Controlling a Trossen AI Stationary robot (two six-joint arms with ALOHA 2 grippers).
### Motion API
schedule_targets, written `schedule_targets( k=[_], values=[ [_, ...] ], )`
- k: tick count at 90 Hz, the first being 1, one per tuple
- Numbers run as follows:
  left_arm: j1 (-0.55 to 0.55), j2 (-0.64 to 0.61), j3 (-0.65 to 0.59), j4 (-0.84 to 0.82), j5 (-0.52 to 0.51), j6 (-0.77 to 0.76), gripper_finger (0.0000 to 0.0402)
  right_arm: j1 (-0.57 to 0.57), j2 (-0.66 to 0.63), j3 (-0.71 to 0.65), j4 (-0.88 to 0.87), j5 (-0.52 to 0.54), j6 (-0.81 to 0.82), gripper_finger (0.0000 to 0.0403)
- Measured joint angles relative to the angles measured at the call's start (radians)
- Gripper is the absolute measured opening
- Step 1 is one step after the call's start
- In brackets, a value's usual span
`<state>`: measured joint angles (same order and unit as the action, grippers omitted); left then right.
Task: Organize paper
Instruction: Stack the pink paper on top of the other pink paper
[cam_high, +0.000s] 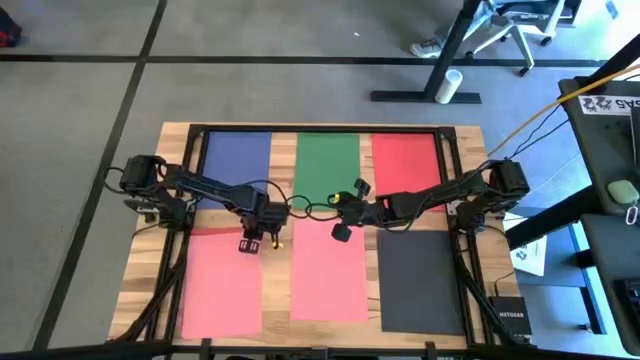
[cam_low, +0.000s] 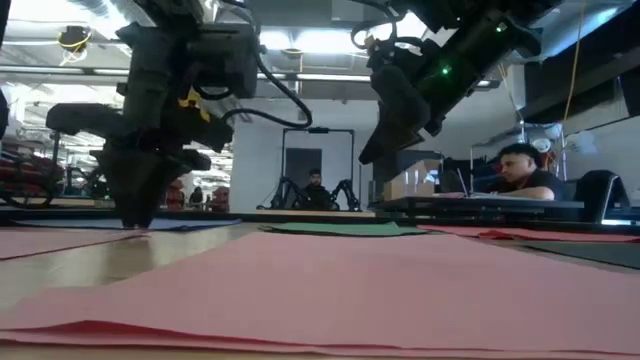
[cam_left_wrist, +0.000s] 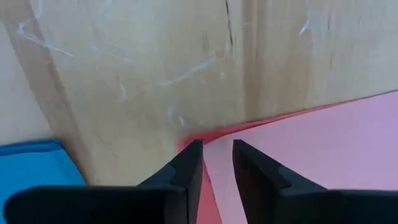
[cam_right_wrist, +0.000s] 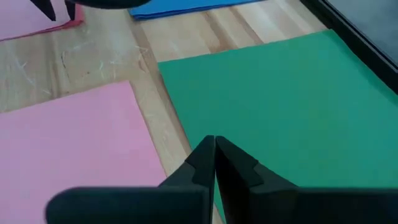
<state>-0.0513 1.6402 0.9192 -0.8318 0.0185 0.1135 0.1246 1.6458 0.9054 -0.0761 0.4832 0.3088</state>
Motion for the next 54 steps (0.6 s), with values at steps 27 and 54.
schedule_targets(
  k=[27, 54],
  values=[
    [0.002, 0.000, -0.018, 0.014, 0.000, 0.006, 0.0110, 0.000, 0.000, 0.000, 0.000, 0.000, 0.000, 0.0000],
    [0.017, 0.000, -0.043, 0.013, -0.001, 0.008, 0.0114, 0.000, 0.000, 0.000, 0.000, 0.000, 0.000, 0.0000]
  ],
)
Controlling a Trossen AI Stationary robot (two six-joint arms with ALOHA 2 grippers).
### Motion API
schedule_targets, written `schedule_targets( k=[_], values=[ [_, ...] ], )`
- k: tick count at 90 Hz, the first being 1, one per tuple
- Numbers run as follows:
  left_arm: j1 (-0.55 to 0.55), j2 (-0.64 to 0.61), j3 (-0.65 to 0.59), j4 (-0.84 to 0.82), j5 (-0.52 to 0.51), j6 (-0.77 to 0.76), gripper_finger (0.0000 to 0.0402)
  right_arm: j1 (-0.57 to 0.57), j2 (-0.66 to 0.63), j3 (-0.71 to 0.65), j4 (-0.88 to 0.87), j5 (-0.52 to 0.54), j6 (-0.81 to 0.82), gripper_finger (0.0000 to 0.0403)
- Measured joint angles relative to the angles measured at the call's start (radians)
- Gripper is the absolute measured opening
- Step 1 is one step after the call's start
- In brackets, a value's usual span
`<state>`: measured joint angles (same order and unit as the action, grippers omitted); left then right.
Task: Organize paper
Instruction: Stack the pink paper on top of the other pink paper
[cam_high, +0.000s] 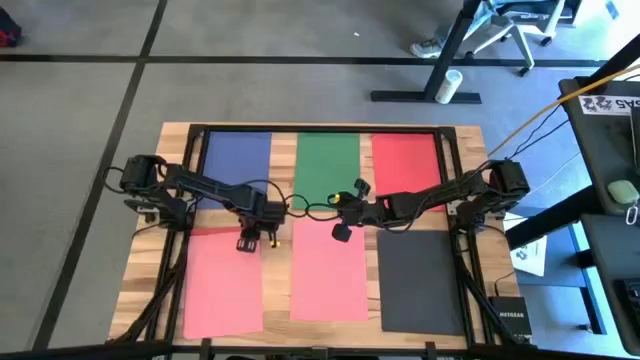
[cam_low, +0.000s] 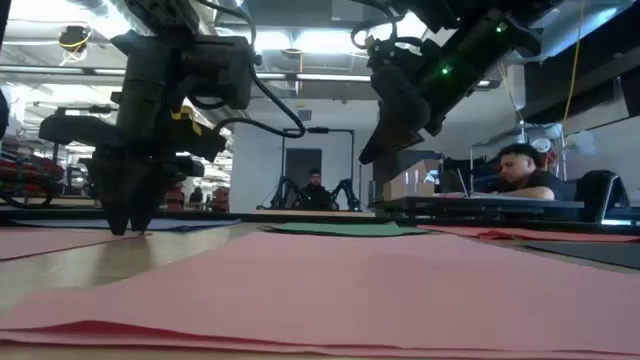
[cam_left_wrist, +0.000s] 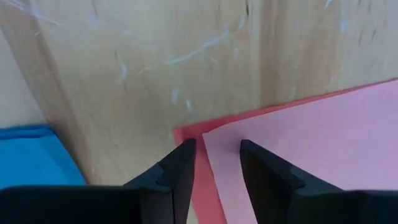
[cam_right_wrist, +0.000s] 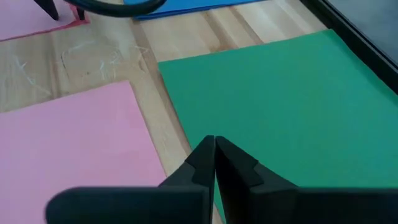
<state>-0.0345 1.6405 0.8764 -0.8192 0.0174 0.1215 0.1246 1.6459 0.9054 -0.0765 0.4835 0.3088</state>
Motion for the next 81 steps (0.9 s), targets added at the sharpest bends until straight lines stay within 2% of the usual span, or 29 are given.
schedule_targets(
  k=[15, 38, 64, 81],
  values=[
    [0.000, 0.000, -0.001, -0.017, -0.001, -0.002, 0.0084, 0.000, 0.000, 0.000, 0.000, 0.000, 0.000, 0.0000],
    [0.000, 0.000, 0.014, -0.102, 0.001, -0.010, 0.0006, 0.000, 0.000, 0.000, 0.000, 0.005, 0.000, 0.0000],
    [0.000, 0.000, 0.039, -0.110, 0.024, -0.020, 0.0001, 0.000, 0.000, 0.000, 0.000, 0.006, 0.000, 0.0000],
    [-0.003, 0.000, 0.040, -0.014, 0.032, -0.052, 0.0006, 0.000, 0.000, 0.000, 0.000, 0.007, 0.000, 0.0000]
  ],
)
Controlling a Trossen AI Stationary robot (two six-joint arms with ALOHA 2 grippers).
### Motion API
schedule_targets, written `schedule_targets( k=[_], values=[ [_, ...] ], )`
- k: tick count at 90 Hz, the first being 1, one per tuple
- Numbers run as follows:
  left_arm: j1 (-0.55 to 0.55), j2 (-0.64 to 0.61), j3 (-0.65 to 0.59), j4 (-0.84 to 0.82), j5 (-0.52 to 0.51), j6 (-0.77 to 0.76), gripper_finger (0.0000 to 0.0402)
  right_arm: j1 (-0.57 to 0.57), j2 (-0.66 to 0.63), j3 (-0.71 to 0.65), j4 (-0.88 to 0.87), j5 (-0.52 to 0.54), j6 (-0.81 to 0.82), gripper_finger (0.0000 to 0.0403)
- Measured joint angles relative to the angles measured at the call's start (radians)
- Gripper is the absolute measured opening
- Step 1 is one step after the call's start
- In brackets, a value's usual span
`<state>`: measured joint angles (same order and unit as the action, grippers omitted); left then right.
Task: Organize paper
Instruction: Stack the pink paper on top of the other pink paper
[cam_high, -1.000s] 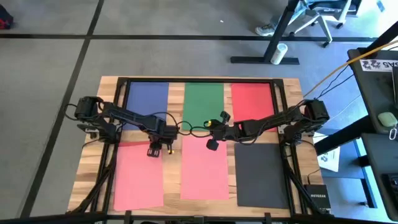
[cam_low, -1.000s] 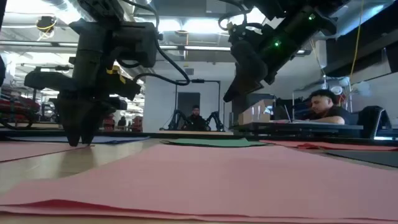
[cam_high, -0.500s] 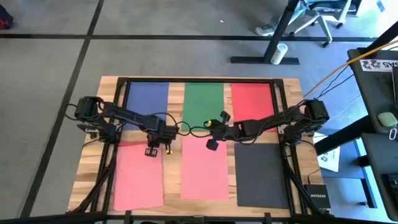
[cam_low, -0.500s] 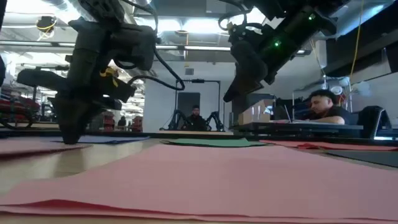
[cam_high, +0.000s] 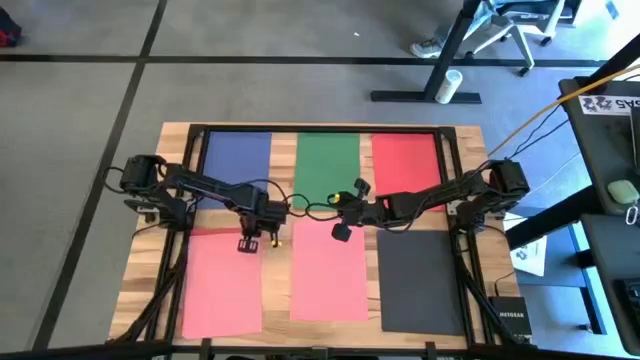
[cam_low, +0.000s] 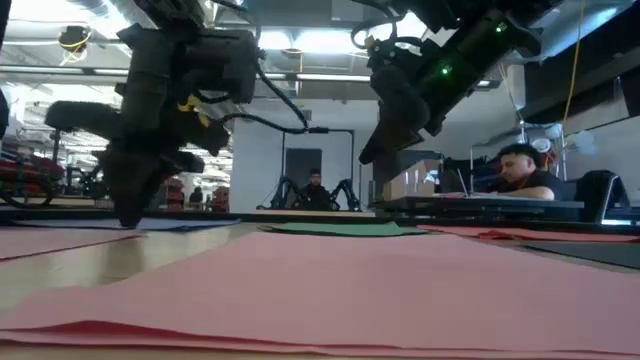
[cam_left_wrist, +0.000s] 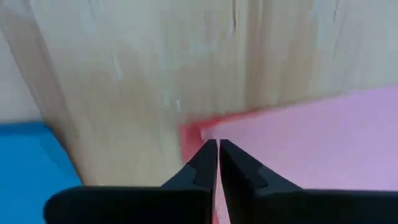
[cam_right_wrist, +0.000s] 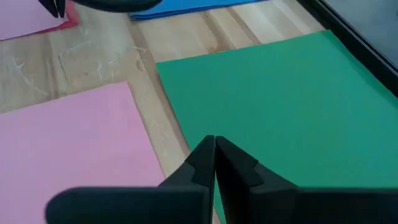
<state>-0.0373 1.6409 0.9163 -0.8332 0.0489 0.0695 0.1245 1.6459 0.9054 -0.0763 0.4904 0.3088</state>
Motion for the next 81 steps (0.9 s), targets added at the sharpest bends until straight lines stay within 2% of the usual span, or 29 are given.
schedule_targets(
  k=[44, 81],
  values=[
    [0.001, 0.000, -0.004, -0.009, 0.000, -0.046, 0.0080, 0.000, 0.000, 0.000, 0.000, 0.000, 0.000, 0.0000],
    [0.003, 0.000, -0.014, 0.014, 0.000, -0.034, 0.0089, 0.000, 0.000, 0.000, -0.001, 0.000, -0.001, 0.0000]
  ],
)
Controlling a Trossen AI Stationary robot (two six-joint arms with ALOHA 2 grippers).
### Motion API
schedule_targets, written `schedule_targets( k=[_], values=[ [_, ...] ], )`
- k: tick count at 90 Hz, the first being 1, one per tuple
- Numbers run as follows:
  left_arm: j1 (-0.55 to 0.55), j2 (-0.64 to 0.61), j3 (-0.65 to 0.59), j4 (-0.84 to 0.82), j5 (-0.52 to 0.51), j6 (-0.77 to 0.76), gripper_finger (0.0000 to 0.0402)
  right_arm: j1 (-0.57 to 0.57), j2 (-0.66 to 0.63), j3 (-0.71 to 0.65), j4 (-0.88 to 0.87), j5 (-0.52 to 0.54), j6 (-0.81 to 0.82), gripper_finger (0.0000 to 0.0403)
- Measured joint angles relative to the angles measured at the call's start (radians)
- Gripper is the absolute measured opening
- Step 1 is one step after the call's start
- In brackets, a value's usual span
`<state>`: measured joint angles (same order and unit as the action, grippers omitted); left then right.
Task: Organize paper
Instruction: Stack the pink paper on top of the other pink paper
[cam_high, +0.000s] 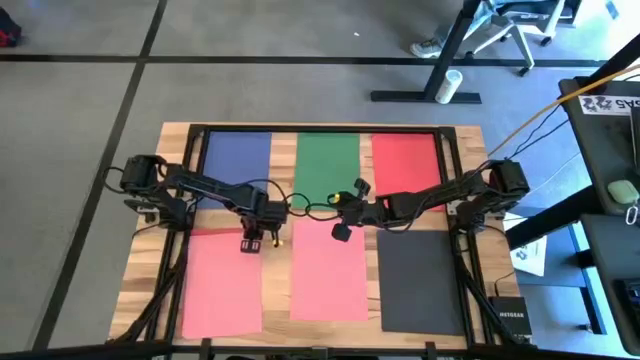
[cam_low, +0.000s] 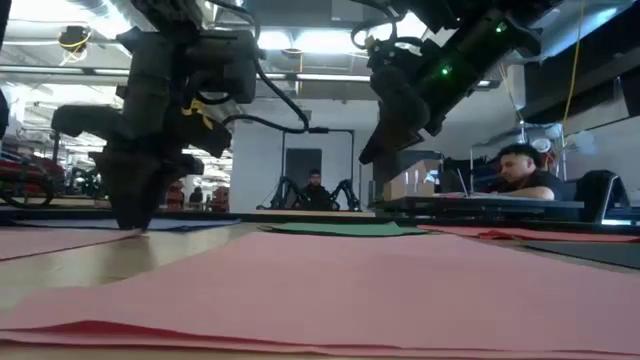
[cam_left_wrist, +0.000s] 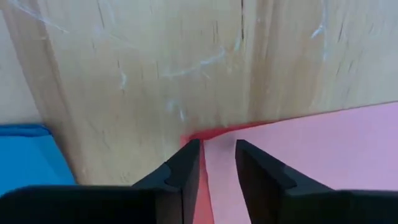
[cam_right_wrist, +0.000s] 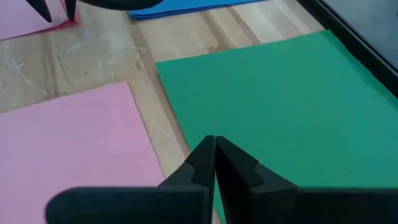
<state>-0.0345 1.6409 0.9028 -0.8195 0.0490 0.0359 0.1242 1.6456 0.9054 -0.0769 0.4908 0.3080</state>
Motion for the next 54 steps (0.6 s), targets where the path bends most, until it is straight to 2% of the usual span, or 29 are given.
schedule_targets(
  k=[13, 31, 54],
  values=[
    [0.000, 0.000, 0.000, -0.005, 0.000, 0.025, 0.0076, 0.000, 0.000, 0.000, 0.000, 0.000, 0.000, 0.0000],
    [0.001, 0.000, 0.000, -0.014, 0.000, 0.024, 0.0009, 0.000, 0.000, 0.000, 0.000, 0.000, 0.000, 0.0000],
    [0.004, 0.000, 0.000, -0.016, 0.001, 0.017, 0.0000, 0.000, 0.000, 0.000, 0.000, 0.003, 0.000, 0.0000]
  ],
)
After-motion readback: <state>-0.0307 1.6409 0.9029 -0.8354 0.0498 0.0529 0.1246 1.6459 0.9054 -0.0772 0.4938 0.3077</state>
